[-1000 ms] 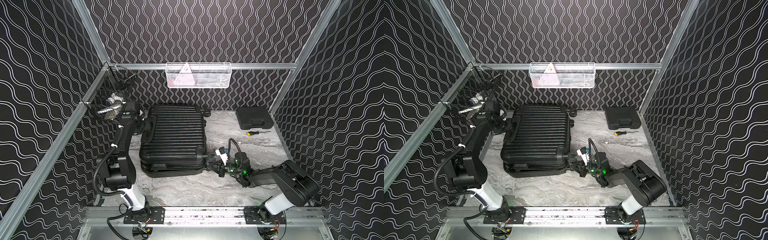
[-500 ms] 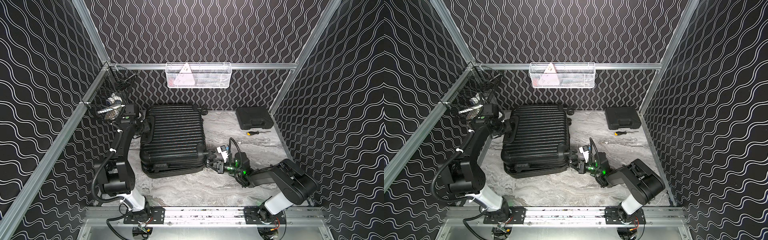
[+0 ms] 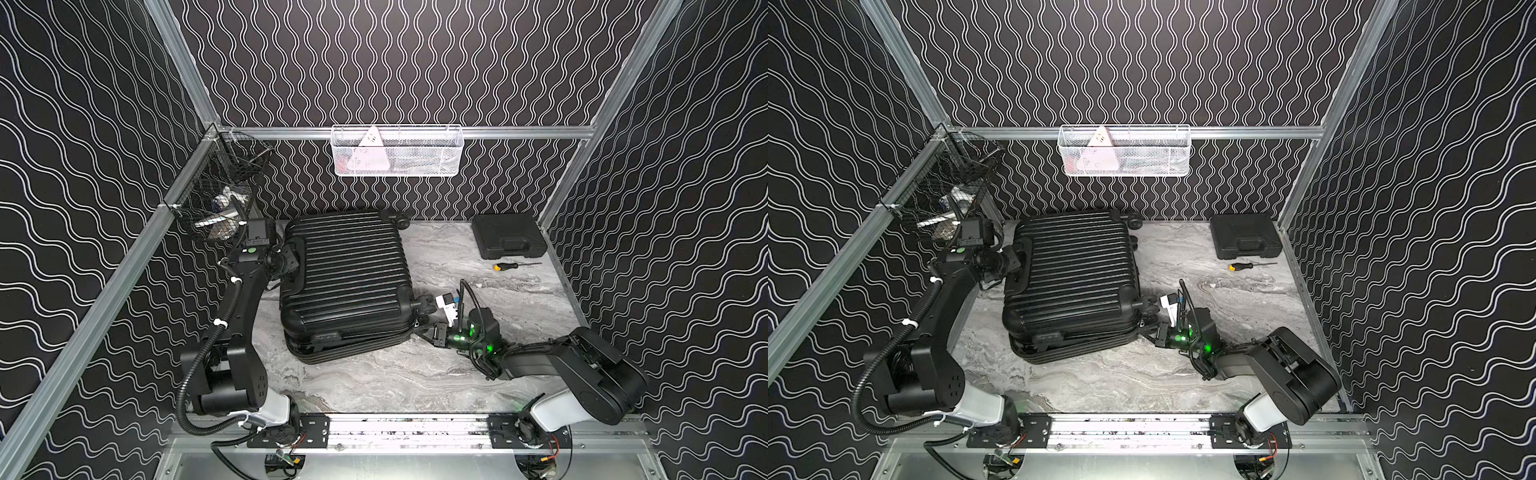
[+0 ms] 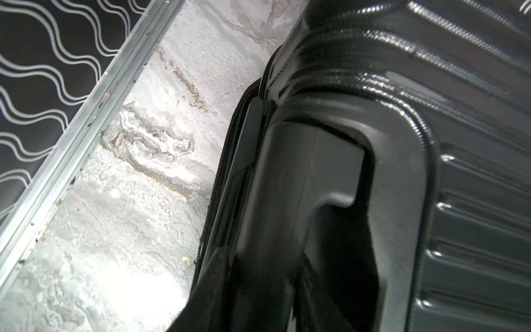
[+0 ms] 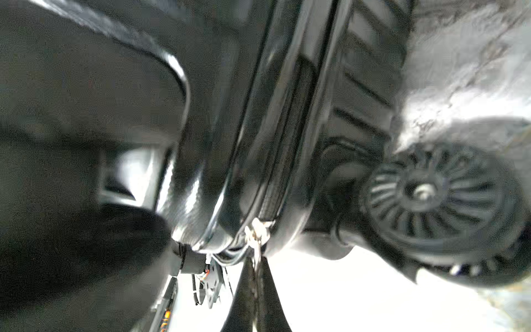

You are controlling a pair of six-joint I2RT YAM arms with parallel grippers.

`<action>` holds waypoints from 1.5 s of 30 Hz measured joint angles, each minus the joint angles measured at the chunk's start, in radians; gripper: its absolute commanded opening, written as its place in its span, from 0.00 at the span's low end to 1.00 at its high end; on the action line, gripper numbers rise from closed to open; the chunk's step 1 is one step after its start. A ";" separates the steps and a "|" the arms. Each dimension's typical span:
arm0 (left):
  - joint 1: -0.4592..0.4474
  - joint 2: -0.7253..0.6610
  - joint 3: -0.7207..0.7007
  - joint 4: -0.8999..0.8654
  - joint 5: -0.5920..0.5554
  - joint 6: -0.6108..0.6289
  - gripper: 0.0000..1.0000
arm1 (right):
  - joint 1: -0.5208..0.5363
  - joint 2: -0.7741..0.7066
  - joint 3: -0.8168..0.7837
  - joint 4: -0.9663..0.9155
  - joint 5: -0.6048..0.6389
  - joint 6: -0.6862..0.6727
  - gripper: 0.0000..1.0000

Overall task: Close the suitcase zippers
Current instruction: Zip the zipper on the suitcase.

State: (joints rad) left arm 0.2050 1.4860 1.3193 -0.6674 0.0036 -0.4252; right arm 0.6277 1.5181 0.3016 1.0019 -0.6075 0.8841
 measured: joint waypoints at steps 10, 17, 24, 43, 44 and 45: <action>-0.002 -0.044 -0.060 0.051 -0.015 -0.063 0.02 | 0.047 -0.006 -0.023 0.038 0.050 0.073 0.00; -0.019 -0.076 -0.090 0.082 -0.057 -0.121 0.01 | 0.086 0.024 -0.036 0.108 0.089 0.130 0.00; -0.063 -0.076 -0.087 0.084 -0.116 -0.177 0.00 | 0.114 0.067 -0.045 0.200 0.117 0.200 0.00; -0.164 -0.096 -0.087 0.249 -0.327 -0.437 0.28 | 0.189 0.056 -0.048 0.192 0.175 0.218 0.00; -0.164 -0.111 -0.094 0.248 -0.332 -0.434 0.31 | 0.183 0.042 -0.048 0.169 0.176 0.210 0.00; -0.164 -0.124 -0.098 0.246 -0.338 -0.416 0.37 | 0.177 0.032 -0.048 0.152 0.176 0.203 0.00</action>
State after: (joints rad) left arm 0.0414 1.3624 1.2213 -0.4213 -0.3347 -0.8410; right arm 0.8051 1.5501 0.2539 1.1542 -0.4316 1.0874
